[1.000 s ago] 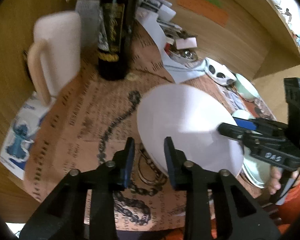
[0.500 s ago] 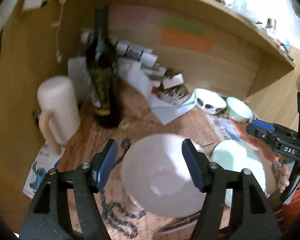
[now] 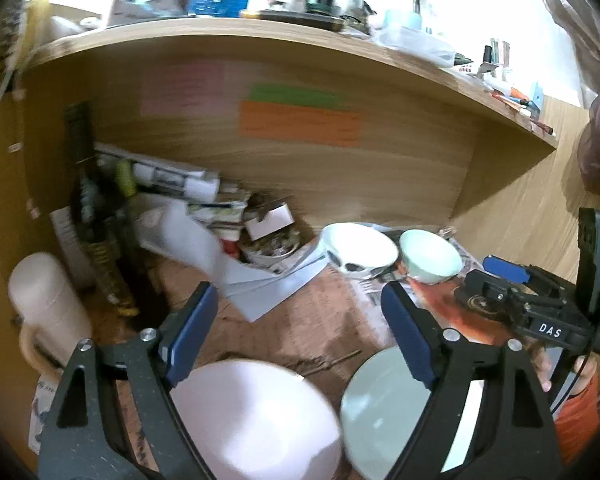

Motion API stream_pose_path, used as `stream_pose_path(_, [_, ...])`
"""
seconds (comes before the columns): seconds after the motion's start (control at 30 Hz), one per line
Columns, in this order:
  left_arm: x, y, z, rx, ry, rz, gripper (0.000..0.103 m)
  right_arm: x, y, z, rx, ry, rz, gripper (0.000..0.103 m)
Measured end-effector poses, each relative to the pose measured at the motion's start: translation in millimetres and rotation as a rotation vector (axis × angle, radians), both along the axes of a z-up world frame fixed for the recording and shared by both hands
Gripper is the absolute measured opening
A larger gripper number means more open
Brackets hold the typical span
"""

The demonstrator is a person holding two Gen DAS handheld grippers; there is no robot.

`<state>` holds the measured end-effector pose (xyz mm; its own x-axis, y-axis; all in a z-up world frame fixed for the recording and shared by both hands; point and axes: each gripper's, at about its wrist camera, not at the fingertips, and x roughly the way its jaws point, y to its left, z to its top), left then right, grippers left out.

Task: Organize plates and bowls
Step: 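Move both grippers to the white bowl and close on its rim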

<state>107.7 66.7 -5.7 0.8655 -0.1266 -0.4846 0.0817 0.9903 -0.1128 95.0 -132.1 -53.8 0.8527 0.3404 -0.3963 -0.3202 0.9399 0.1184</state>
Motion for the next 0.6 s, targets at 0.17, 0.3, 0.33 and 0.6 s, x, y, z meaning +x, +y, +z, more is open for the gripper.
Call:
stream_pose_path(0.17, [39.9,-14.8,5.0,0.001,0.044,-0.033,0.085,8.8,-19.9,8.5,0.042,-0.030,-0.022,0.065])
stream_pose_path(0.3, [72.4,-24.7,-0.4,0.011,0.090,-0.035,0.085,20.8,-34.0,14.3,0.068,-0.047,-0.037,0.065])
stream_pose_path(0.33, [83.8,-26.9,-4.0,0.010,0.110,-0.036,0.085,24.7,-37.0,15.1,0.071,-0.049,-0.042,0.065])
stream_pose_path(0.6, [155.4,-38.4,-36.6,-0.002,0.271,-0.040,0.085,62.9,-48.4,3.2,0.074,0.002,-0.060,0.065])
